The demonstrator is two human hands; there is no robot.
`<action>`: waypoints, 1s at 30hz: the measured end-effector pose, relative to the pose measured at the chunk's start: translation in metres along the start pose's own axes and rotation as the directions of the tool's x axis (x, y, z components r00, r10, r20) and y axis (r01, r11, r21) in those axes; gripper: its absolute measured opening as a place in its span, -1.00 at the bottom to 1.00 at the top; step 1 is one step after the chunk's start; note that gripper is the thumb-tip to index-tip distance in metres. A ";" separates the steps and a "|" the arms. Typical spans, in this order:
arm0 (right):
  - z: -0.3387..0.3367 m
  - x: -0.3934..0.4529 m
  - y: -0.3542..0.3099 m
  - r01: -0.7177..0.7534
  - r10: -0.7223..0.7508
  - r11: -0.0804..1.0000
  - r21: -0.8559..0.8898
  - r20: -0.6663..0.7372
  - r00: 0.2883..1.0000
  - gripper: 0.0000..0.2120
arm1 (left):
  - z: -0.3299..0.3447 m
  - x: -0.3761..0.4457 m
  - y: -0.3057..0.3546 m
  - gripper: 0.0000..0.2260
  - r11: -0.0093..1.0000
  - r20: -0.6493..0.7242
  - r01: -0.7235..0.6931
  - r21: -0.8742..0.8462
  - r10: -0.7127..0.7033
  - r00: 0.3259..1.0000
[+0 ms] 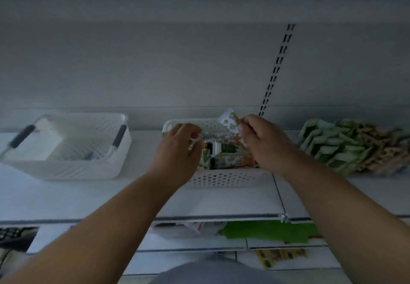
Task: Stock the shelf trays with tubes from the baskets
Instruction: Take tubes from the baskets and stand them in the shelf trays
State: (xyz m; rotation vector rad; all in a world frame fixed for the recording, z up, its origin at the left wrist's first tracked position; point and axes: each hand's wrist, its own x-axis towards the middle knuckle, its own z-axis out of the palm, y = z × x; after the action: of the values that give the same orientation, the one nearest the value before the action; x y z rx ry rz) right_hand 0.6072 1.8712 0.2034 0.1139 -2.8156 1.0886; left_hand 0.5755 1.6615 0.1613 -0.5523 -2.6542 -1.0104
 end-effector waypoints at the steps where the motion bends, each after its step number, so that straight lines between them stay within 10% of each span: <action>1: 0.001 -0.003 -0.002 -0.045 0.048 0.997 0.055 -0.049 0.998 -0.81 | 0.002 0.012 -0.006 -0.79 0.999 0.064 0.001 0.050 -0.004 0.998; 9: 0.021 -0.030 -0.017 -0.168 0.280 0.820 0.547 -0.128 0.951 -0.80 | 0.013 0.076 -0.025 -0.74 0.872 0.491 -0.216 0.440 -0.032 0.871; 14: 0.018 -0.035 -0.025 -0.153 0.306 0.746 0.648 -0.130 0.943 -0.82 | 0.004 0.077 -0.024 -0.73 0.810 0.508 -0.383 0.443 0.125 0.852; 24: -0.018 -0.064 -0.006 -0.080 0.409 0.657 0.750 -0.265 0.873 -0.81 | -0.006 0.010 0.061 -0.89 0.933 0.116 -0.349 -0.088 0.357 0.927; 30: -0.083 -0.148 0.039 -0.033 0.438 0.688 0.725 -0.379 0.815 -0.84 | 0.052 -0.027 0.161 -0.81 0.871 0.245 -0.014 -0.491 0.153 0.958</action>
State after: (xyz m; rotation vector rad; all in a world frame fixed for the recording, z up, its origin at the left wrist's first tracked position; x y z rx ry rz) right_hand 0.7568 1.9602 0.2180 -0.4574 -1.8331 1.8550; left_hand 0.6639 1.8007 0.2077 -0.9679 -2.5598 -1.7010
